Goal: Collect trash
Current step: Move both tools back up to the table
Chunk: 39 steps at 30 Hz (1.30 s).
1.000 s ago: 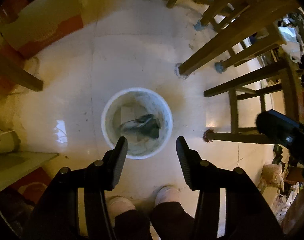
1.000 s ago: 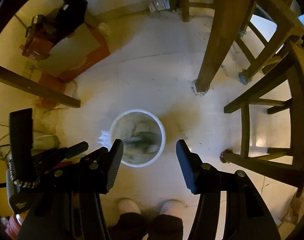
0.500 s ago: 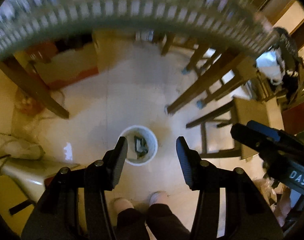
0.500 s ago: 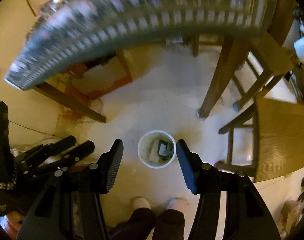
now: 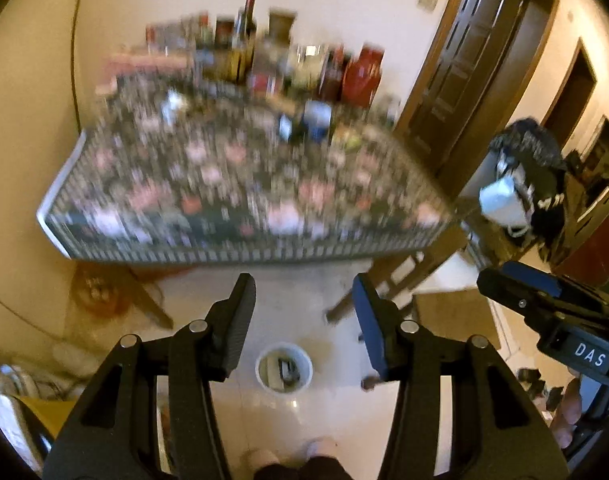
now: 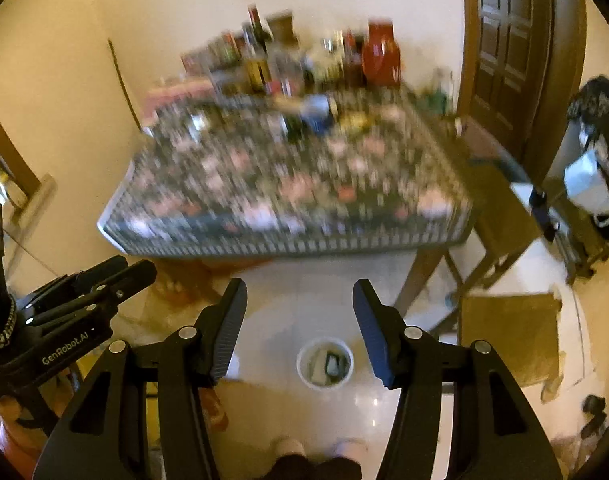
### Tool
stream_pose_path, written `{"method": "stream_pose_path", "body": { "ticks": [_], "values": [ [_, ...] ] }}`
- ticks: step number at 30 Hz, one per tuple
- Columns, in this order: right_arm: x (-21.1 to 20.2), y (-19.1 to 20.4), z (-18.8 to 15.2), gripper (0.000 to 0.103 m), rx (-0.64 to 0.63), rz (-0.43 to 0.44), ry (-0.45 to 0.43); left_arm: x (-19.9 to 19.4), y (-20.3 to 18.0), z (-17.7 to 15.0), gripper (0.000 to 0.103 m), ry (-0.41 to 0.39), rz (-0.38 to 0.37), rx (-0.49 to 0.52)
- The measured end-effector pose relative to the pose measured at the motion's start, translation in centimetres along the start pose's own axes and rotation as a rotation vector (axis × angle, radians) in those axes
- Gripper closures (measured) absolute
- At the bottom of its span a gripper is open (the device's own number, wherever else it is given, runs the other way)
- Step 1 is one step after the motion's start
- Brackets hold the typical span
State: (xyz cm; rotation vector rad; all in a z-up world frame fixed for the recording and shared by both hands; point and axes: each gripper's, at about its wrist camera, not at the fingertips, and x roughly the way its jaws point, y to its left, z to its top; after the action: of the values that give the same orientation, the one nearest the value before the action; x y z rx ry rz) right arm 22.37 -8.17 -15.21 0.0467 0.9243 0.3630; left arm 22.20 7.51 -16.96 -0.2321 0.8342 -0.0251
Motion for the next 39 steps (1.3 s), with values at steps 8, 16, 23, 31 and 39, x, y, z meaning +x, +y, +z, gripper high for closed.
{"method": "stream_pose_path", "body": {
  "ticks": [8,16,23,31,39],
  "values": [
    [-9.2,3.4,2.9,0.042,-0.034,-0.032,-0.238,-10.5,-0.7,3.9,0.052,-0.178,0.010,0.076],
    [-13.6,3.9,4.2,0.004,-0.033,-0.093,-0.447,-15.4,-0.6,5.9,0.017,-0.337,0.025,0.091],
    [-10.7,1.2,7.0,0.004,0.011,-0.070,-0.418,-14.1,-0.1,8.1,0.011,-0.384,0.034,0.068],
    [-8.3,-3.6,11.5,0.004,0.010,-0.055,-0.423,-9.5,0.2,12.8,0.011,-0.403,0.116,0.004],
    [-5.1,-7.5,16.9,0.004,-0.039,-0.002,-0.355,-3.8,-0.8,18.6,0.011,-0.394,0.214,-0.087]
  ]
}}
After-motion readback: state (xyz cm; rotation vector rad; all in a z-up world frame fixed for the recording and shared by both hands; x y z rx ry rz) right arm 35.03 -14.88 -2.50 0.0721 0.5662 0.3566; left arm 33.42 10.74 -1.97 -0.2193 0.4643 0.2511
